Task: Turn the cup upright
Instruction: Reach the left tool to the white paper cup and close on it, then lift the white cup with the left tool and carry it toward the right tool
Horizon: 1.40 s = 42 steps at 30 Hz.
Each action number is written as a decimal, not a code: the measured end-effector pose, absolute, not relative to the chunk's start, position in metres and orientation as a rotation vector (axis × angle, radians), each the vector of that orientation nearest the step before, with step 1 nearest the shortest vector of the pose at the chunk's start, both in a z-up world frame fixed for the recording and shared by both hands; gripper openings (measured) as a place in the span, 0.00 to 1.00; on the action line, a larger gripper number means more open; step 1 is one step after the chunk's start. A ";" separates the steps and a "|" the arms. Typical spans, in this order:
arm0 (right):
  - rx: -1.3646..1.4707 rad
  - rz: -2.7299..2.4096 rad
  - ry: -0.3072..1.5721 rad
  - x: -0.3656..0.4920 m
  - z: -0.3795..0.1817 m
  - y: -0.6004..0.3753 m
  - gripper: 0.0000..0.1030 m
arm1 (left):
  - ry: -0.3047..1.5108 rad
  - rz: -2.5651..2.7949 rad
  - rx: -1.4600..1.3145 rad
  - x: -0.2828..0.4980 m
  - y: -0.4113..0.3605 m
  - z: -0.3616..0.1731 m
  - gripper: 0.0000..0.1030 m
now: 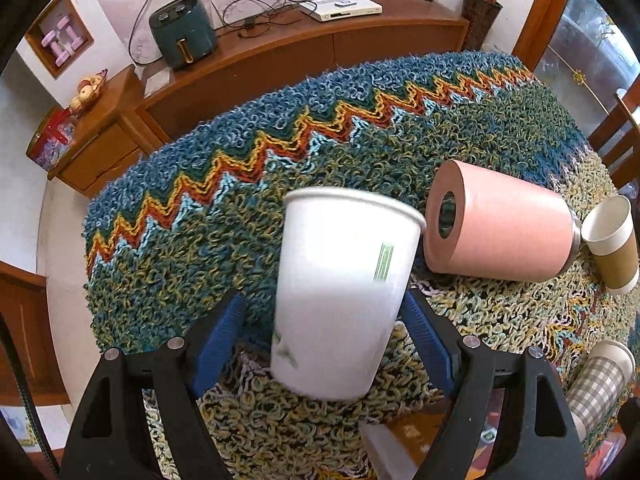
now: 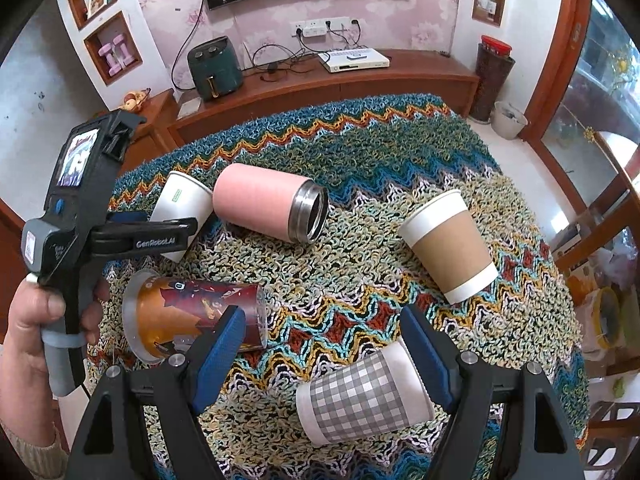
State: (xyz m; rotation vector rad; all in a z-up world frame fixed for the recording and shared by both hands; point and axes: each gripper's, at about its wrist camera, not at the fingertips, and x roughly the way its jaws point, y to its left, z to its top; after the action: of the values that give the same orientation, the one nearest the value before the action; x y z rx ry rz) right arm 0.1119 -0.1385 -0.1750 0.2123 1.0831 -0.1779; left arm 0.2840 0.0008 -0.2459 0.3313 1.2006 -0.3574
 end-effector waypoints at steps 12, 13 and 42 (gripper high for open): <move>0.231 -0.176 1.091 0.112 -0.178 -0.140 0.78 | 1.300 -0.357 0.263 0.303 -0.001 -0.250 0.80; 0.228 -0.173 1.092 0.112 -0.178 -0.139 0.78 | 1.303 -0.354 0.264 0.303 -0.001 -0.250 0.80; 0.209 -0.125 1.026 0.070 -0.138 -0.127 0.78 | 1.201 -0.203 0.191 0.207 0.071 -0.160 0.68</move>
State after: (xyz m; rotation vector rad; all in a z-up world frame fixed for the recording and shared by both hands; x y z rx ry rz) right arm 0.0700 -0.1270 -0.1379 0.2089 1.0257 -0.1253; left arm 0.2068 0.0714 -0.1595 0.1909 1.2007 -0.2029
